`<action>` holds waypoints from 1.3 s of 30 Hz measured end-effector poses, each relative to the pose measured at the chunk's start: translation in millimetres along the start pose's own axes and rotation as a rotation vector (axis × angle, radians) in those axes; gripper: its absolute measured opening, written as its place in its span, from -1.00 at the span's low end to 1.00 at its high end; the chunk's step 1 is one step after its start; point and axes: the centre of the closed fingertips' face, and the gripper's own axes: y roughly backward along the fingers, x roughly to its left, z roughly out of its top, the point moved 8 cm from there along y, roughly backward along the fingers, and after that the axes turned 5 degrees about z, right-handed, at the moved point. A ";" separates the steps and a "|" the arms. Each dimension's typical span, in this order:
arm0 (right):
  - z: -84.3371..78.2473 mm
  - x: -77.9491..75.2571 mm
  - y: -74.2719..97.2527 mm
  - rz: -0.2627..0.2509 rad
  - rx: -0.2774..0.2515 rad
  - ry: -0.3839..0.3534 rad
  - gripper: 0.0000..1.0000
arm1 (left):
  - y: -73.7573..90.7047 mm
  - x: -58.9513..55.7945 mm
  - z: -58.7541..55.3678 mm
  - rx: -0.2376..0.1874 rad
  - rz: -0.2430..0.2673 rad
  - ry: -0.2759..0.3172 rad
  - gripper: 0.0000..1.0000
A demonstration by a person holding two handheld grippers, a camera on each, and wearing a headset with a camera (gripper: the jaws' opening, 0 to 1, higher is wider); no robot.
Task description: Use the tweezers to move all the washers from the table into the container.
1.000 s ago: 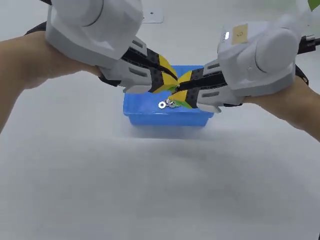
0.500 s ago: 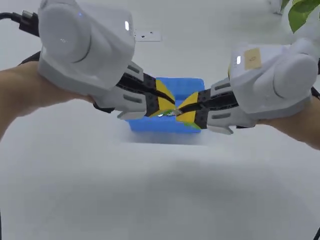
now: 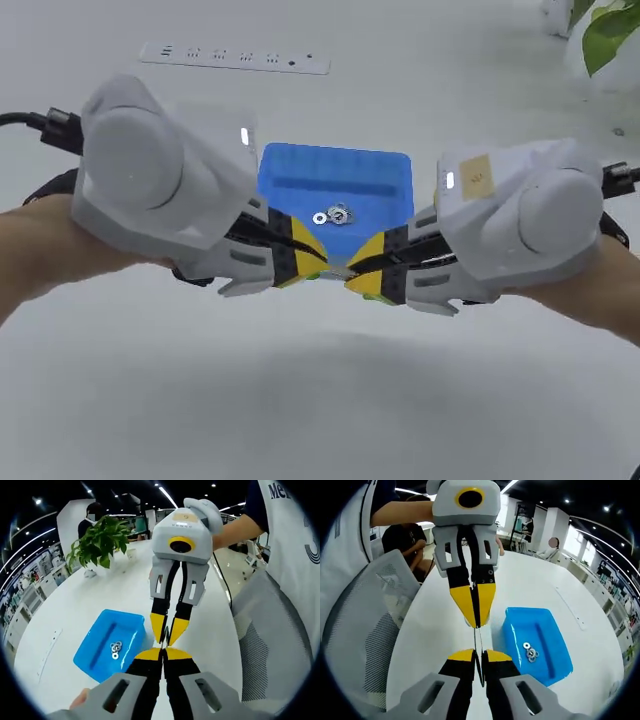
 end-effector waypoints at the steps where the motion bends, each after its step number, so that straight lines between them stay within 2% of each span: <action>1: -1.4 -0.3 -2.1 0.004 0.006 0.000 -0.85 | -1.5 0.8 -2.4 0.001 0.001 0.004 -0.91; 5: -8.5 -3.7 -10.0 0.010 0.028 -0.010 -0.85 | -11.4 2.1 -16.5 0.028 -0.006 0.022 -0.91; 8: -18.0 -3.8 -18.1 0.030 0.063 0.002 -0.85 | -18.7 3.4 -27.3 0.042 -0.003 0.051 -0.91; 13: -29.0 -4.0 -26.6 0.054 0.100 0.006 -0.85 | -26.1 3.4 -38.5 0.062 -0.010 0.085 -0.91; 15: -32.0 -4.9 -29.2 0.058 0.107 0.000 -0.85 | -28.9 2.6 -44.1 0.074 -0.018 0.101 -0.91; 17: -33.9 -5.3 -31.3 0.061 0.111 -0.005 -0.85 | -30.5 -1.0 -50.5 0.101 -0.048 0.140 -0.90; 19: -35.5 -4.5 -32.2 0.069 0.113 -0.015 -0.84 | -31.9 -0.5 -53.9 0.097 -0.029 0.127 -0.90; 21: -36.9 -4.8 -33.9 0.071 0.120 -0.009 -0.84 | -30.9 -3.3 -56.6 0.100 -0.039 0.156 -0.90; 23: -39.7 -4.6 -35.2 0.074 0.150 0.008 -0.82 | -29.4 -4.3 -56.7 0.102 -0.031 0.155 -0.89; 26: -41.2 -2.3 -35.9 0.073 0.165 0.021 -0.79 | -27.3 -6.7 -57.4 0.106 -0.031 0.163 -0.87; 28: -44.3 0.4 -36.8 0.071 0.203 0.051 -0.78 | -23.8 -9.0 -56.8 0.108 -0.031 0.162 -0.87; 29: -44.8 1.7 -36.3 0.069 0.195 0.032 -0.77 | -22.1 -9.5 -55.7 0.099 -0.024 0.168 -0.87; 32: -44.1 -0.6 -36.0 0.049 0.216 0.041 -0.74 | -17.2 -12.1 -55.3 0.094 -0.011 0.183 -0.84; 35: -37.4 0.5 -28.5 0.019 0.202 0.018 -0.64 | -8.1 -14.7 -55.0 0.092 0.010 0.187 -0.83; 38: -29.8 3.1 -16.8 -0.010 0.154 -0.038 -0.64 | 7.3 -16.1 -42.1 -0.022 0.059 0.261 -0.83; 39: -27.8 4.2 -12.1 -0.023 0.140 -0.049 -0.64 | 11.4 -16.5 -40.0 -0.039 0.071 0.270 -0.82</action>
